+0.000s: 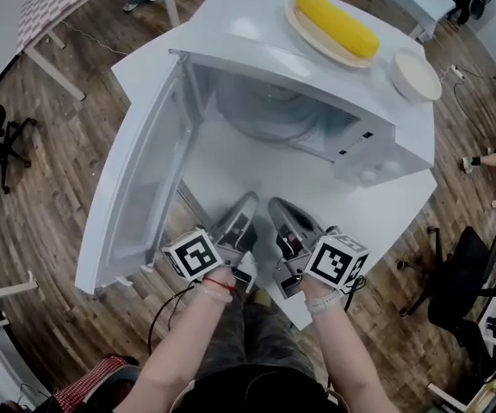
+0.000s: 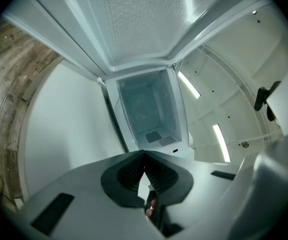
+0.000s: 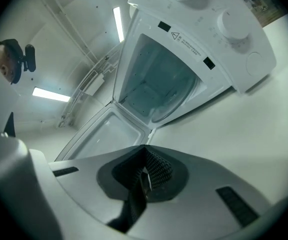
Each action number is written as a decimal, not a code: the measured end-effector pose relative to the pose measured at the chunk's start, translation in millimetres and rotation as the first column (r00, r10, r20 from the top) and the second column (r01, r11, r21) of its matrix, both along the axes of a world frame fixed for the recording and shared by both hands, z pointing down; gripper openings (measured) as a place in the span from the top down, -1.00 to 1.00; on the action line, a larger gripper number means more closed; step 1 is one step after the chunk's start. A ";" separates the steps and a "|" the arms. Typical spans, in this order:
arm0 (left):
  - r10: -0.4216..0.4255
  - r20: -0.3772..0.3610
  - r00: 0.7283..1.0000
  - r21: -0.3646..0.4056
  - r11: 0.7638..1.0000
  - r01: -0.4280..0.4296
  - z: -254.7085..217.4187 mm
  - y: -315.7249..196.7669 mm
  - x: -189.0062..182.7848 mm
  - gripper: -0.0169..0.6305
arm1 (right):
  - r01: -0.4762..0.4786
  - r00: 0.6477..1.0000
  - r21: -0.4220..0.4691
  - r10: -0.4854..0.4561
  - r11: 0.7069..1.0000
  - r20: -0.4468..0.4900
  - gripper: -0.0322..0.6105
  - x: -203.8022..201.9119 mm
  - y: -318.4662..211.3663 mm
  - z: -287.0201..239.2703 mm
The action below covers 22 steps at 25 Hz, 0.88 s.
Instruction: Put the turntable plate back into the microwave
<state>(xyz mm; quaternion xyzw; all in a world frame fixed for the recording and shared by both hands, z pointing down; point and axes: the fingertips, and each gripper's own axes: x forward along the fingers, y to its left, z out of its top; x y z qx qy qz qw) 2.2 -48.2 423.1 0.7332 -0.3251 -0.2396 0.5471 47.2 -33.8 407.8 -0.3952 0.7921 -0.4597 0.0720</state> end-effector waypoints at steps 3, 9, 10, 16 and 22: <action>0.009 0.013 1.000 0.013 1.000 -0.009 -2.9 13.4 2.6 0.91 | 0.012 1.000 0.014 -0.012 1.000 -0.024 0.84 2.7 13.7 -1.6; 0.035 0.060 0.998 0.037 0.999 -0.037 -10.3 40.1 9.3 0.91 | 0.042 0.996 0.041 -0.038 0.998 -0.083 0.84 5.4 39.8 -6.2; 0.039 0.076 0.996 0.046 0.998 -0.043 -12.2 44.5 10.8 0.91 | 0.049 0.994 0.052 -0.044 0.997 -0.098 0.84 5.7 43.9 -7.3; 0.045 0.163 0.986 0.100 0.993 -0.062 -21.4 67.1 17.3 0.91 | 0.092 0.982 0.090 -0.076 0.992 -0.172 0.84 8.6 66.5 -10.1; 0.037 0.191 0.981 0.120 0.991 -0.061 -32.6 94.1 23.7 0.91 | 0.113 0.977 0.121 -0.088 0.986 -0.193 0.84 9.7 90.2 -21.7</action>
